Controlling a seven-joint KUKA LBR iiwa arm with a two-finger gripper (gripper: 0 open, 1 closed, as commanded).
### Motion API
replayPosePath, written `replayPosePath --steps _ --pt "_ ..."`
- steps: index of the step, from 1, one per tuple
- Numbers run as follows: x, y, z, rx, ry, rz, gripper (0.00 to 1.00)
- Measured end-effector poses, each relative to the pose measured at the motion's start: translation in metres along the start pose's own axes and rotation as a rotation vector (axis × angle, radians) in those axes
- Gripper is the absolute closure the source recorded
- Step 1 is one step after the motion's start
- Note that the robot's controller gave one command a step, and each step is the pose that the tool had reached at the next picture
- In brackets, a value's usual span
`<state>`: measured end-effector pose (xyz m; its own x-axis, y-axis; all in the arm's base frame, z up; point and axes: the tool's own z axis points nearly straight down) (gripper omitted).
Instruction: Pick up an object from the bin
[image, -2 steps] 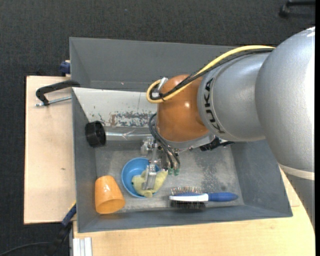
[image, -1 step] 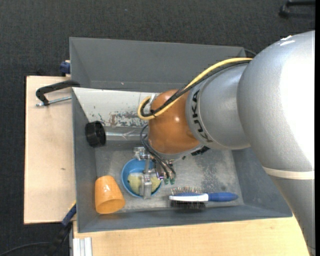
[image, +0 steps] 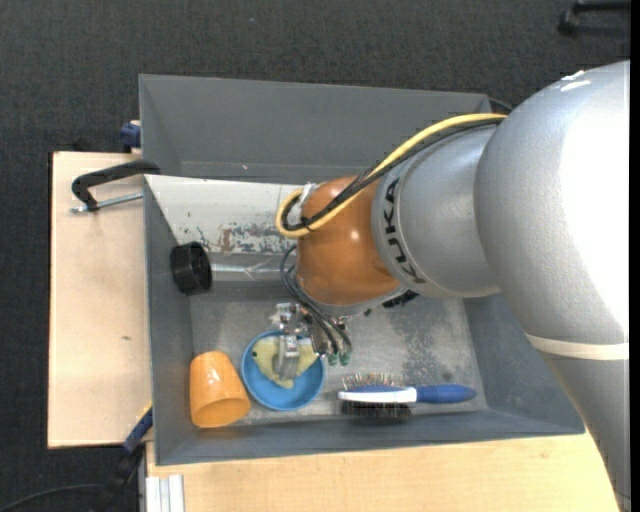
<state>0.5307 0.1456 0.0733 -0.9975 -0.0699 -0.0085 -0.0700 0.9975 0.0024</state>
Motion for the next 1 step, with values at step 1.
replayPosePath --steps 1 --pt "-0.0388 -0.0349 -0.1462 0.001 -0.007 -0.025 1.0"
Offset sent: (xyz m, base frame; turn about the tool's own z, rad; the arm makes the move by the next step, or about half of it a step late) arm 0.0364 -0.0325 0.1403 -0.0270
